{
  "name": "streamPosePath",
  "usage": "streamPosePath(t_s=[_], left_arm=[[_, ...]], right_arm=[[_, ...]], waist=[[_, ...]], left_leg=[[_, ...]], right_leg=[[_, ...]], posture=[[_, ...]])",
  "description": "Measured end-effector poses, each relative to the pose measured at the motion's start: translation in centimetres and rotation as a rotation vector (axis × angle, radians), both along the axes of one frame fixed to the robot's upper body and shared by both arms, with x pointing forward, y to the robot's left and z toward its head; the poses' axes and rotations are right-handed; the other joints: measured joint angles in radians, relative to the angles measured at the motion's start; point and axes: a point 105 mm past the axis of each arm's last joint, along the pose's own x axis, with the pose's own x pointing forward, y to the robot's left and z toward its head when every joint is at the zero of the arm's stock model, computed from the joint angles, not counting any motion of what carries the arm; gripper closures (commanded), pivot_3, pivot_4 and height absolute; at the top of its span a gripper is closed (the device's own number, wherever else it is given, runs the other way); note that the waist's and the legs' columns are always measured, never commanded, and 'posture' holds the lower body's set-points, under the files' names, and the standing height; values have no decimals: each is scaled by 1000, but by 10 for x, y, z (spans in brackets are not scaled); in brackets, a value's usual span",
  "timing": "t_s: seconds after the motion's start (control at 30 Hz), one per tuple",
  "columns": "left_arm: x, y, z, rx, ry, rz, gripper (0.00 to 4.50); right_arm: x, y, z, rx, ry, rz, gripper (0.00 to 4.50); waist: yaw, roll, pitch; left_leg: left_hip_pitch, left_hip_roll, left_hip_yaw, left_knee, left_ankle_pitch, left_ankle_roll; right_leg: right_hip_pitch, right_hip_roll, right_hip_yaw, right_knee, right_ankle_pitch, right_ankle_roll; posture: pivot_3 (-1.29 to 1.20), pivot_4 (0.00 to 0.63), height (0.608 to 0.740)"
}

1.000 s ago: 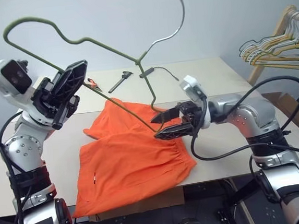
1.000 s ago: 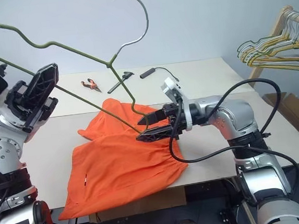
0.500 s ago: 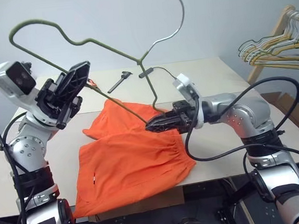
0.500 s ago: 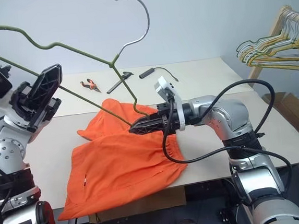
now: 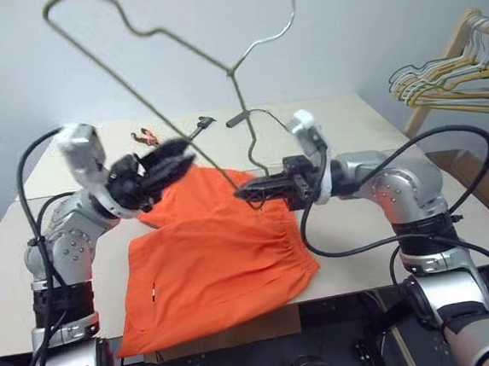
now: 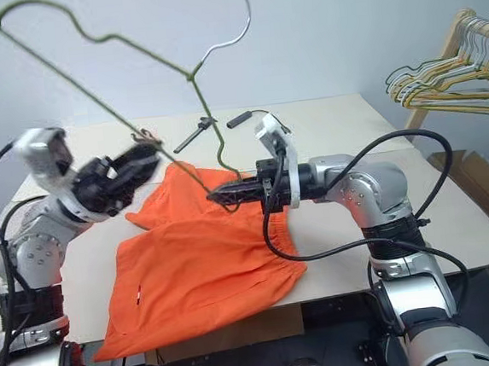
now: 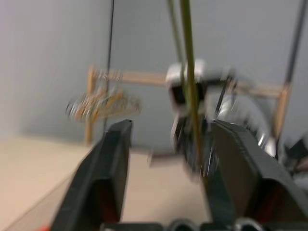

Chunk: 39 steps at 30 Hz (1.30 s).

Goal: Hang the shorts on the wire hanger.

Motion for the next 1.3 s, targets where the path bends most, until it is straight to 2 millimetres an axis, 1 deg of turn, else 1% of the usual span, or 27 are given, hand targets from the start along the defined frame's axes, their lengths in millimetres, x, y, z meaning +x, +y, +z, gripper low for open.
streamPosePath(t_s=[0.07, 0.1, 0.13, 0.17, 0.23, 0.3, 0.33, 0.43, 0.47, 0.53, 0.6, 0.7, 0.8, 0.9, 1.07, 1.2, 1.3], left_arm=[[1, 0, -32, 139, 42, 29, 90], [0, 2, -45, 185, 60, 35, 37], [-3, 5, -57, 239, 74, 41, 37], [-5, 8, -63, 274, 76, 46, 37], [-8, 17, -70, 361, 62, 55, 37], [-14, 21, -74, 467, 19, 40, 37], [-18, 21, -77, 507, 3, 28, 37], [-27, 18, -87, 607, -31, -22, 37], [-30, 17, -90, 638, -41, -38, 37], [-33, 17, -94, 681, -41, -50, 37], [-35, 15, -93, 690, -53, -57, 37], [-37, 12, -91, 694, -69, -69, 37], [-38, 10, -94, 710, -70, -82, 37], [-40, 8, -96, 717, -64, -94, 37], [-41, 7, -97, 721, -61, -104, 37], [-42, 7, -98, 726, -49, -107, 37], [-43, 8, -98, 731, -47, -113, 37]], right_arm=[[5, -14, -1, -8, 28, -75, 4500], [5, -22, -4, -19, 63, -100, 4500], [6, -34, -12, -42, 111, -138, 4500], [5, -46, -19, -64, 158, -172, 4500], [2, -71, -36, -110, 266, -237, 4500], [-6, -97, -53, -152, 379, -299, 4500], [-10, -109, -62, -174, 429, -335, 4500], [-16, -133, -80, -232, 563, -432, 4500], [-21, -144, -87, -256, 606, -468, 4500], [-34, -166, -100, -284, 688, -519, 4500], [-52, -180, -111, -302, 790, -510, 4500], [-71, -187, -119, -313, 909, -463, 4500], [-85, -195, -131, -280, 1037, -439, 4500], [-89, -198, -141, -257, 1101, -432, 4500], [-95, -204, -161, -307, 1163, -457, 4500], [-96, -205, -169, -334, 1164, -462, 4500], [-96, -204, -174, -317, 1172, -462, 4500]], waist=[[1, 0, 0], [2, 0, 0], [3, 0, 0], [4, 0, 0], [5, 0, 0], [7, 0, 0], [7, 1, 0], [1, 1, 0], [1, 1, 0], [2, 1, 0], [5, 1, 0], [-2, 1, 0], [-6, 1, 0], [-6, 1, 0], [-2, 1, 0], [-1, 1, 0], [0, 1, 0]], left_leg=[[0, 0, 0, 0, 0, 0], [-1, 0, 0, 0, 0, 0], [-3, 0, 0, 0, 0, 0], [-4, 0, 0, 0, 0, 0], [-9, 0, 0, 0, 0, 0], [-15, 0, 1, 1, 0, 1], [-15, 0, 1, 1, 0, 1], [-15, 0, 2, 0, 0, 1], [-15, 0, 2, 1, 0, 1], [-15, 0, 2, 1, -1, 2], [-15, 0, 2, 1, -1, 2], [-13, 0, 2, 1, -1, 2], [-11, 0, 2, 2, -1, 2], [-11, 0, 2, 2, -1, 3], [-11, 0, 3, 2, -1, 3], [-12, 0, 3, 3, -1, 3], [-12, 0, 3, 3, -1, 3]], right_leg=[[0, 0, 0, -1, 0, 0], [0, -1, 0, -1, 0, 0], [-2, -1, -1, -1, 0, 0], [-3, -1, -1, -1, 0, 0], [-9, -2, 0, -1, 0, 0], [-15, -2, 1, 0, 0, 0], [-16, -2, 1, 0, 0, 0], [-16, -1, 2, 1, 0, 0], [-15, -1, 2, 0, 0, 0], [-15, -1, 2, 0, 0, 0], [-15, -1, 2, 0, 0, 1], [-14, -1, 4, 0, 1, 1], [-12, 0, 4, 0, 1, 1], [-12, 0, 5, 0, 1, 2], [-13, 0, 5, 0, 1, 2], [-13, 0, 5, 0, 1, 2], [-13, 0, 5, 1, 1, 2]], posture=[[21, 0, 740], [19, 0, 740], [17, 0, 740], [16, 0, 740], [14, 0, 740], [10, 0, 740], [9, 0, 740], [6, 0, 740], [5, 0, 740], [1, 0, 740], [1, 0, 740], [2, 0, 740], [2, 0, 740], [1, 0, 740], [4, 0, 740], [6, 0, 740], [5, 0, 740]])
